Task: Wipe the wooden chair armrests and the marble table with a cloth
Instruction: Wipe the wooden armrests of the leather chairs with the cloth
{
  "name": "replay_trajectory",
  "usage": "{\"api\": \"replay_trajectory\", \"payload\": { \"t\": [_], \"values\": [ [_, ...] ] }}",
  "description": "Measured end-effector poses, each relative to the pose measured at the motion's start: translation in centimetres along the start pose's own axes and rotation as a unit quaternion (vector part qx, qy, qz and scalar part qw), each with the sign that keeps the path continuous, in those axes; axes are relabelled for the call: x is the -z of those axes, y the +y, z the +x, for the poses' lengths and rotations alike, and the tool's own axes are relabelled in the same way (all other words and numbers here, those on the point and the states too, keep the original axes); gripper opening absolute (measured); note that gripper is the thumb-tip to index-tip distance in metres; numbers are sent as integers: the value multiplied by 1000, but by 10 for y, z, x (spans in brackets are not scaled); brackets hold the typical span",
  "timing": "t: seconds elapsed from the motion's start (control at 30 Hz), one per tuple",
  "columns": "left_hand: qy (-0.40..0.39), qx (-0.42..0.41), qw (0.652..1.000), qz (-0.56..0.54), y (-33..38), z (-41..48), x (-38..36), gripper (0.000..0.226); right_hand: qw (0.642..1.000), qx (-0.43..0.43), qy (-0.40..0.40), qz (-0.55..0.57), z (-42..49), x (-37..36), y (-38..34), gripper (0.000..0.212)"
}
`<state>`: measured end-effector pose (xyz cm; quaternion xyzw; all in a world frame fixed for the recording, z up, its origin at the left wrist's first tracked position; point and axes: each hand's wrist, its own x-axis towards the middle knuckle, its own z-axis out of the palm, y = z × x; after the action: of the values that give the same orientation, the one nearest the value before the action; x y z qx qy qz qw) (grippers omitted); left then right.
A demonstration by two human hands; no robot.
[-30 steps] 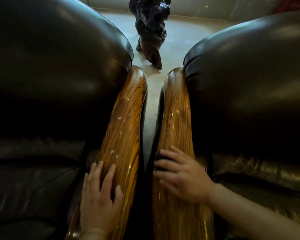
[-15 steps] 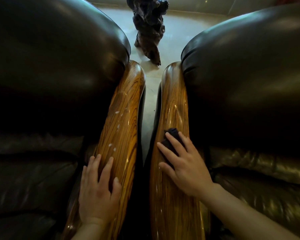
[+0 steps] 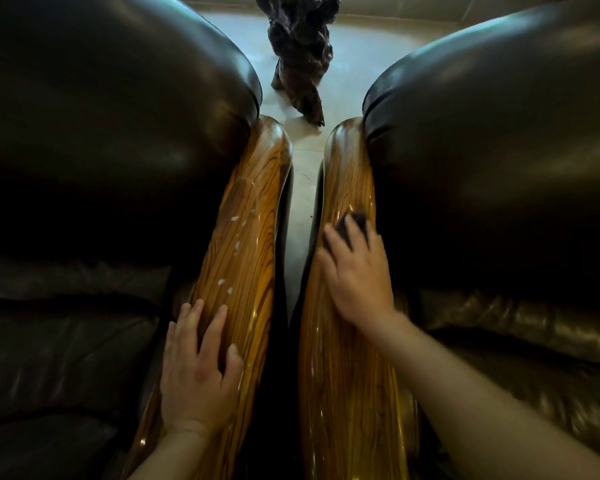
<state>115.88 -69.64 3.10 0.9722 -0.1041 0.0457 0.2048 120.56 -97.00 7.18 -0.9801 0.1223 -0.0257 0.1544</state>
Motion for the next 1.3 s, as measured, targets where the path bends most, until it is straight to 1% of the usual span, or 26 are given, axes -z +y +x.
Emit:
{"api": "replay_trajectory", "payload": {
  "t": [0.07,0.17,0.27,0.3,0.33,0.37,0.4,0.47,0.53,0.57,0.63,0.7,0.73,0.8,0.9,0.93,0.97,1.03,1.13,1.17,1.2,1.27,1.3],
  "values": [
    [-4,0,1000,3,0,0,0,56,996,86,-6,-17,-62,-8,2,49],
    [-5,-3,1000,3,-1,0,0,56,973,217,-40,-60,-152,-28,20,51],
    [0,-1,1000,-7,0,0,0,57,935,338,-46,-99,-197,-34,46,54],
    [0,-3,1000,-10,0,-1,1,56,927,356,-56,-99,-198,-32,51,55],
    [-1,-3,1000,-12,1,-1,2,56,931,349,-69,-85,-194,-28,53,55],
    [-1,-1,1000,-11,2,-1,2,56,944,316,-73,-65,-185,-23,50,55],
    [-2,3,1000,-9,3,-1,3,56,962,262,-61,-46,-172,-19,45,54],
    [-1,5,1000,-11,5,-1,5,56,992,125,-17,-17,-137,-11,30,51],
    [3,1,1000,-15,6,-2,7,55,1000,22,13,12,-97,-3,12,53],
    [6,-2,1000,-17,6,-2,7,55,1000,-12,15,22,-79,-1,5,56],
    [9,-5,1000,-18,6,-2,8,54,998,-50,19,16,-54,0,-7,59],
    [7,-3,1000,-18,6,-2,8,55,998,-46,37,-7,-56,-6,-17,56],
    [5,-2,1000,-16,6,-2,9,55,999,-24,45,-18,-68,-10,-21,54],
    [-3,-3,1000,-14,6,-2,11,56,997,48,42,-37,-104,-18,-21,51],
    [-20,-4,1000,-24,6,-2,12,58,985,167,13,-48,-154,-31,2,49],
    [-28,-4,999,-30,4,-2,12,58,980,192,9,-47,-159,-31,12,49],
    [-38,-6,999,-34,1,-1,12,60,979,199,10,-42,-158,-30,19,49],
    [-61,-32,997,-19,-9,-1,14,63,985,166,29,-19,-138,-27,23,50],
    [-67,-97,993,23,-22,-3,17,65,996,31,71,34,-95,-19,6,48],
    [-59,-103,993,18,-23,-3,17,64,996,6,84,41,-85,-18,-2,47],
    [-49,-102,994,8,-23,-3,18,62,994,8,99,35,-80,-18,-11,45],
    [-32,-92,995,-16,-24,-5,18,57,991,64,118,16,-79,-16,-25,43],
    [-27,-86,996,-27,-25,-6,18,55,988,96,122,26,-79,-15,-31,42]
  ]
}}
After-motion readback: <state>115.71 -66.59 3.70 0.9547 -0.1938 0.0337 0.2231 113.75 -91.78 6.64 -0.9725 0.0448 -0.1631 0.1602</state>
